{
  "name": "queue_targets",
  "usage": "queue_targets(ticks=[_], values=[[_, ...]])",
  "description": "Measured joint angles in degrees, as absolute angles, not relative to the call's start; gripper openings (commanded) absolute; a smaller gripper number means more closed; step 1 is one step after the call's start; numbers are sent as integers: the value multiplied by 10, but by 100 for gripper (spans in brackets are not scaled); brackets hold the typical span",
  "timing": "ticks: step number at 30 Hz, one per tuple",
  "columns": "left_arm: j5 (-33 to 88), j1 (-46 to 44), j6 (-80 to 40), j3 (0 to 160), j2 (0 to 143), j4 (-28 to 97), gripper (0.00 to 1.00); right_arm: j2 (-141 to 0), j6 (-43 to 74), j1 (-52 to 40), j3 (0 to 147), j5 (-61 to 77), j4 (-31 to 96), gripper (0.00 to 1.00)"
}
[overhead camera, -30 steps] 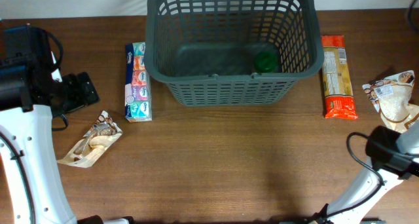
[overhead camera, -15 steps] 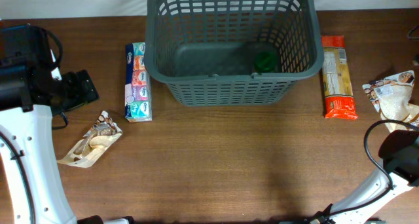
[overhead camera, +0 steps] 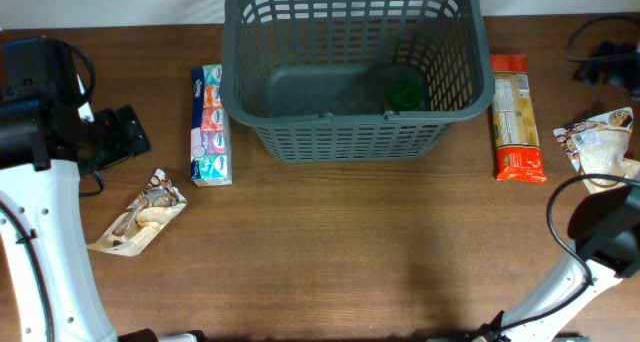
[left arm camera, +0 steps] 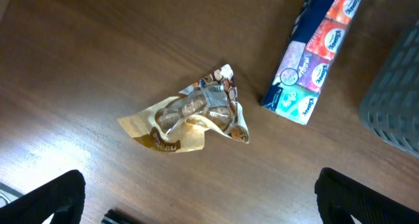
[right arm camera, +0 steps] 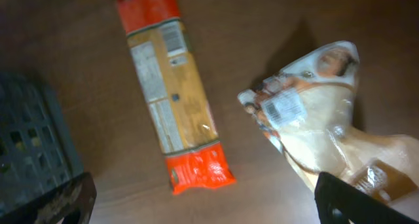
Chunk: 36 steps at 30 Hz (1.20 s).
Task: Pack container
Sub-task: 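Retract the right gripper to the right side over the spaghetti pack, then lower the right gripper and grasp the red-ended spaghetti pack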
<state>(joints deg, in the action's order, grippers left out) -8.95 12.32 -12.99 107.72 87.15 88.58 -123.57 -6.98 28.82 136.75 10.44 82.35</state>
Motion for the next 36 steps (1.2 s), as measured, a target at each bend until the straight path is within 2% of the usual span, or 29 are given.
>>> queue_targets(ticks=[10,36], values=[[-90,123,-130,1077,872,886,100,-1298,-78,217,1312,49,765,99],[-90,123,-130,1077,872,891,100,-1351,-82,191,1301,28,745,99]])
